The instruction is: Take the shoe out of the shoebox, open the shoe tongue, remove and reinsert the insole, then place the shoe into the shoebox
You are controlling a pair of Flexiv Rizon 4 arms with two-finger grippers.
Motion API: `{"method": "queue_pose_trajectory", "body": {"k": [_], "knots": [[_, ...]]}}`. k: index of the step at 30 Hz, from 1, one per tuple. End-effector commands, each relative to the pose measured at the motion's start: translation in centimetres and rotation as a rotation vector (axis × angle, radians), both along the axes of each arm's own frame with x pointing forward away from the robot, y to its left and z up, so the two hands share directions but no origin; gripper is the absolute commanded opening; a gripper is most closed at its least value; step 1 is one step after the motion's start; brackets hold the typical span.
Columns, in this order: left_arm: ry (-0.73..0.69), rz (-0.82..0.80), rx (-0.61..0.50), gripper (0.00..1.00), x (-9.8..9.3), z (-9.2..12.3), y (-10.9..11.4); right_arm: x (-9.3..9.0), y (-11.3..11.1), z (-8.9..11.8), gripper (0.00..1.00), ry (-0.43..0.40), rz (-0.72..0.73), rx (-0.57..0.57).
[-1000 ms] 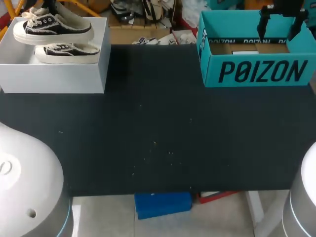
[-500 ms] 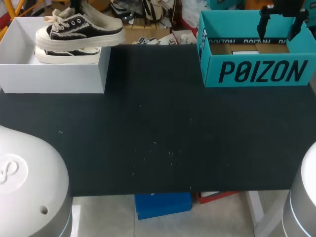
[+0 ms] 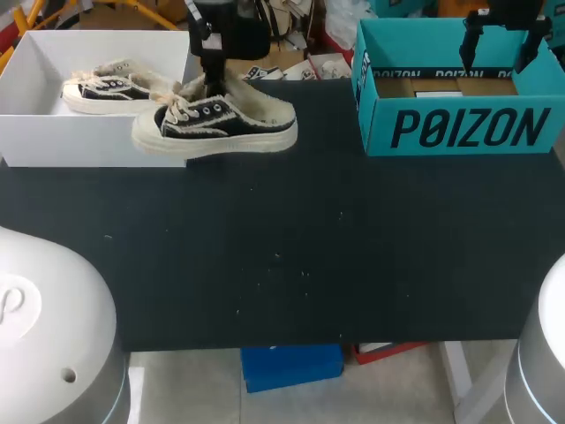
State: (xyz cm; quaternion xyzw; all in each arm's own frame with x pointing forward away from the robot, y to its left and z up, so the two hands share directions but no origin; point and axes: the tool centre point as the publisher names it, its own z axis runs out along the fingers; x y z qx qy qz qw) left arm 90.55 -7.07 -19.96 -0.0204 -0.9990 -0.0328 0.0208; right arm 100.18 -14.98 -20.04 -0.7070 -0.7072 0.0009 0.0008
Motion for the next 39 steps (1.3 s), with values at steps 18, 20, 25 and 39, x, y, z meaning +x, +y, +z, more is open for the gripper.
{"method": "queue_pose_trajectory", "body": {"k": [18, 20, 25, 39], "knots": [[0.012, -0.037, 0.043, 0.00, -3.5, -12.1, -6.2, 0.0, 0.0, 0.0, 1.00, 0.000, 0.000, 0.000], [0.014, -0.044, 0.043, 0.00, -3.8, -12.8, -6.4, 0.0, 0.0, 0.0, 1.00, 0.000, 0.000, 0.000], [0.031, -0.049, 0.033, 0.00, -4.2, -15.3, -7.0, 0.0, 0.0, 0.0, 1.00, 0.000, 0.000, 0.000], [0.041, -0.067, 0.011, 0.00, -3.9, -19.9, -7.1, 0.0, 0.0, 0.0, 1.00, 0.000, 0.000, 0.000]]}}
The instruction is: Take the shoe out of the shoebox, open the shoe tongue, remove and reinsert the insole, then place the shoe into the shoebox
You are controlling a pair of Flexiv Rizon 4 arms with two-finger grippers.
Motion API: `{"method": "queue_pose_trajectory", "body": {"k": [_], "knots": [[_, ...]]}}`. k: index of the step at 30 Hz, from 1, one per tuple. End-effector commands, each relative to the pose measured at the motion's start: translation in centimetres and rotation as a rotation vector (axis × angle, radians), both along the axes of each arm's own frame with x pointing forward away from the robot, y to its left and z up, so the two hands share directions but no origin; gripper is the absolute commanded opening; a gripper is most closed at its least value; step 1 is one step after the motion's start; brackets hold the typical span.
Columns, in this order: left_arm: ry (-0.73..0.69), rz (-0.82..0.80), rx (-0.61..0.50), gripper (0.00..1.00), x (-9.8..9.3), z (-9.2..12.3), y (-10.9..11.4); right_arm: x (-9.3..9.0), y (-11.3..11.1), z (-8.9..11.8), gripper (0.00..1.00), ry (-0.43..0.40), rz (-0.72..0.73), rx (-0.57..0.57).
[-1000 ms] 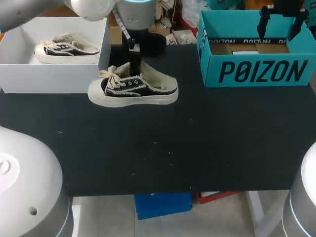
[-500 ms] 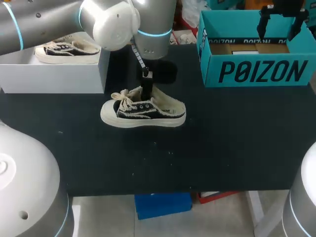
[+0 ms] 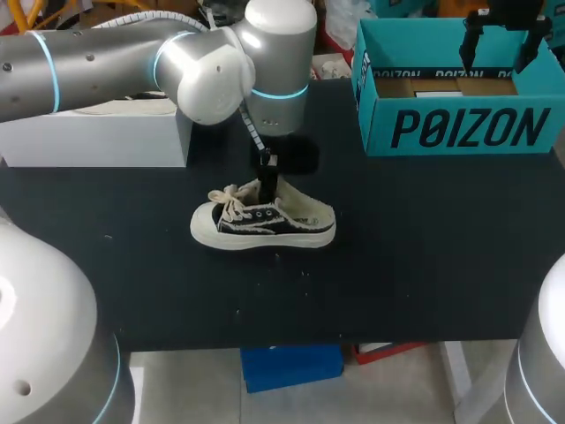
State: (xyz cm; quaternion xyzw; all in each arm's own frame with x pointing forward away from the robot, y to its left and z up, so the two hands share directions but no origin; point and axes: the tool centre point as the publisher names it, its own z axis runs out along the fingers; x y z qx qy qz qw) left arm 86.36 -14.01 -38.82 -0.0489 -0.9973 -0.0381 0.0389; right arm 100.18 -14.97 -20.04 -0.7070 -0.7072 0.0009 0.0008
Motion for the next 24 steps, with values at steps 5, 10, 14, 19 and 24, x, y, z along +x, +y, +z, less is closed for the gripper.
{"method": "queue_pose_trajectory", "body": {"k": [5, 10, 14, 19, 24], "knots": [[0.008, -0.018, -0.002, 0.35, 0.2, -1.3, -0.1, 0.0, 0.0, 0.0, 1.00, 0.000, 0.000, 0.000], [0.015, -0.012, -0.014, 1.00, 0.1, -0.4, 0.1, 0.0, 0.0, 0.0, 1.00, 0.000, 0.000, 0.000], [0.020, -0.009, -0.073, 1.00, 0.1, 2.3, 0.1, 0.0, 0.0, 0.0, 1.00, 0.000, 0.000, 0.000], [0.018, 0.008, -0.175, 1.00, 0.2, 6.4, 0.4, 0.0, 0.0, 0.0, 1.00, 0.000, 0.000, 0.000], [0.038, 0.022, -0.288, 1.00, 0.0, 9.6, 1.8, 0.0, 0.0, 0.0, 1.00, 0.000, 0.000, 0.000]]}}
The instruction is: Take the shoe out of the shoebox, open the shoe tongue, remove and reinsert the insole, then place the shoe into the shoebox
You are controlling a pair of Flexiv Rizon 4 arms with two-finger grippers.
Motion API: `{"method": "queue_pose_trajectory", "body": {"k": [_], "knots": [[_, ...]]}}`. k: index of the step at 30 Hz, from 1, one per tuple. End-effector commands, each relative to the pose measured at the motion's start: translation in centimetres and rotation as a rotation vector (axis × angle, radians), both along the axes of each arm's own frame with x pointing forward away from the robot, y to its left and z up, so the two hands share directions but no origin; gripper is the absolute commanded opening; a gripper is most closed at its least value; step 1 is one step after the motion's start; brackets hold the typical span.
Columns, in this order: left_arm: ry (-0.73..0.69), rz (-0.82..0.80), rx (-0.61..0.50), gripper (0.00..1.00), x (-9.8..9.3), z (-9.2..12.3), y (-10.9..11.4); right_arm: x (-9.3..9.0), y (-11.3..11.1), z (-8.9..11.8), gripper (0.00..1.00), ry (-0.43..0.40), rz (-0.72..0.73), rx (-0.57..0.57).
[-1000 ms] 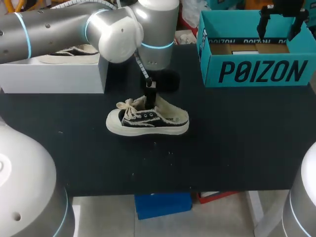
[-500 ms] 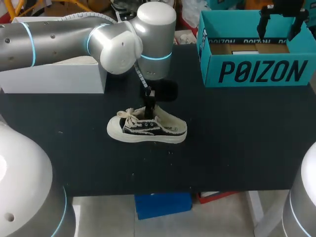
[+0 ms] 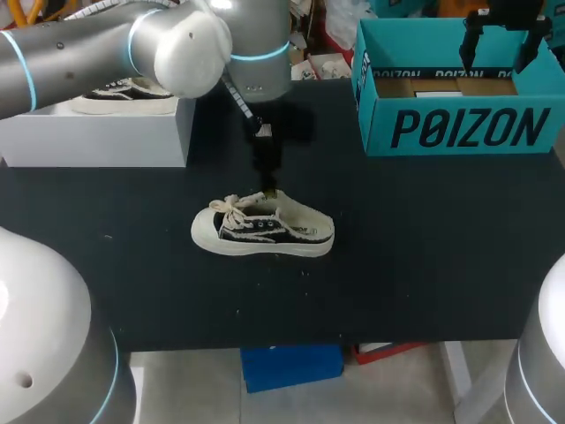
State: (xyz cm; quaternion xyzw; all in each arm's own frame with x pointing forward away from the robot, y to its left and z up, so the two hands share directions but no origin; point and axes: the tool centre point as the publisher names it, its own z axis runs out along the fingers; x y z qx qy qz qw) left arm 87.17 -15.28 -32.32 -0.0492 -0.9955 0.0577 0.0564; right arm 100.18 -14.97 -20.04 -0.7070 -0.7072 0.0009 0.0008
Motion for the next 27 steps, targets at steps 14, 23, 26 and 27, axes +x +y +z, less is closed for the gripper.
{"method": "queue_pose_trajectory", "body": {"k": [14, 23, 26, 27], "knots": [[0.002, 0.042, -0.353, 1.00, -3.2, 6.7, 8.1, 0.0, 0.0, 0.0, 1.00, 0.000, 0.000, 0.000], [-0.038, 0.072, -0.352, 1.00, -4.3, 6.9, 9.8, 0.0, 0.0, 0.0, 1.00, 0.000, 0.000, 0.000], [-0.038, 0.072, -0.352, 1.00, -4.3, 6.9, 9.8, 0.0, 0.0, 0.0, 1.00, 0.000, 0.000, 0.000], [-0.038, 0.072, -0.352, 1.00, -4.3, 6.9, 9.8, 0.0, 0.0, 0.0, 1.00, 0.000, 0.000, 0.000]]}}
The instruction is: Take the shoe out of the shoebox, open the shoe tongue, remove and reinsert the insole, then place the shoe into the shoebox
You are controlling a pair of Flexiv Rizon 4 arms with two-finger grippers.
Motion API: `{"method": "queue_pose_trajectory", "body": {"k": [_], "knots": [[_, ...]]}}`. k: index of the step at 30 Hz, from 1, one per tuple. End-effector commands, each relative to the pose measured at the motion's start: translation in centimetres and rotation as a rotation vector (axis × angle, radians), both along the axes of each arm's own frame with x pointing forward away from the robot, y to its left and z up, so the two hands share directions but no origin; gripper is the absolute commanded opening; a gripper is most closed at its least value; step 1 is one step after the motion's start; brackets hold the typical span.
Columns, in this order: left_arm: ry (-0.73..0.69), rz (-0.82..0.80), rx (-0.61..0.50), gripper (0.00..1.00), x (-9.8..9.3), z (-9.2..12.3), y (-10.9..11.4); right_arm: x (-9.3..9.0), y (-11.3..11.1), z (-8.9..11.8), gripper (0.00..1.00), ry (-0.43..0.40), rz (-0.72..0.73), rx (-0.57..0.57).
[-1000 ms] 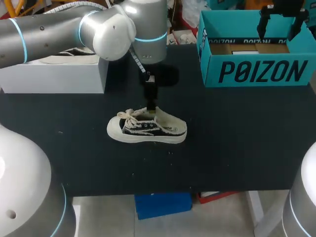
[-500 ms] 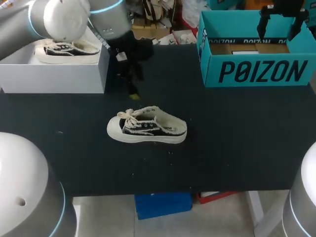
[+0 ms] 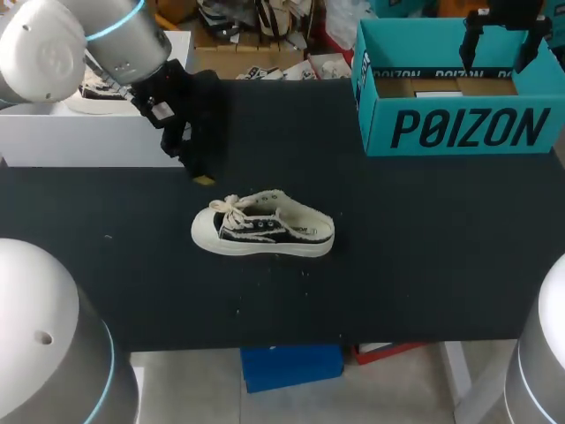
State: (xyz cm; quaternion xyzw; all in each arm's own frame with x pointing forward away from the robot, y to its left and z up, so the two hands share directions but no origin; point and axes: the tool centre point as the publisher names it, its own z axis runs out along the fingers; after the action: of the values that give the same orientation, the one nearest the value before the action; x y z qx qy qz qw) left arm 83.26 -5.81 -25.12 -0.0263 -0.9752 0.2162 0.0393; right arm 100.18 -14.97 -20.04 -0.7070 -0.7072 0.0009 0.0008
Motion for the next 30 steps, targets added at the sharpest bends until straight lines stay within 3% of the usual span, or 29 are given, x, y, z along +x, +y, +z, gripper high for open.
{"method": "queue_pose_trajectory", "body": {"k": [1, 22, 30], "knots": [[-0.023, 0.012, -0.033, 1.00, -0.4, -0.3, 0.3, 0.0, 0.0, 0.0, 1.00, 0.000, 0.000, 0.000], [-0.023, 0.012, -0.033, 1.00, -0.4, -0.3, 0.3, 0.0, 0.0, 0.0, 1.00, 0.000, 0.000, 0.000], [-0.064, -0.012, -0.185, 1.00, -4.0, 3.0, 1.6, 0.0, 0.0, 0.0, 1.00, 0.000, 0.000, 0.000]]}}
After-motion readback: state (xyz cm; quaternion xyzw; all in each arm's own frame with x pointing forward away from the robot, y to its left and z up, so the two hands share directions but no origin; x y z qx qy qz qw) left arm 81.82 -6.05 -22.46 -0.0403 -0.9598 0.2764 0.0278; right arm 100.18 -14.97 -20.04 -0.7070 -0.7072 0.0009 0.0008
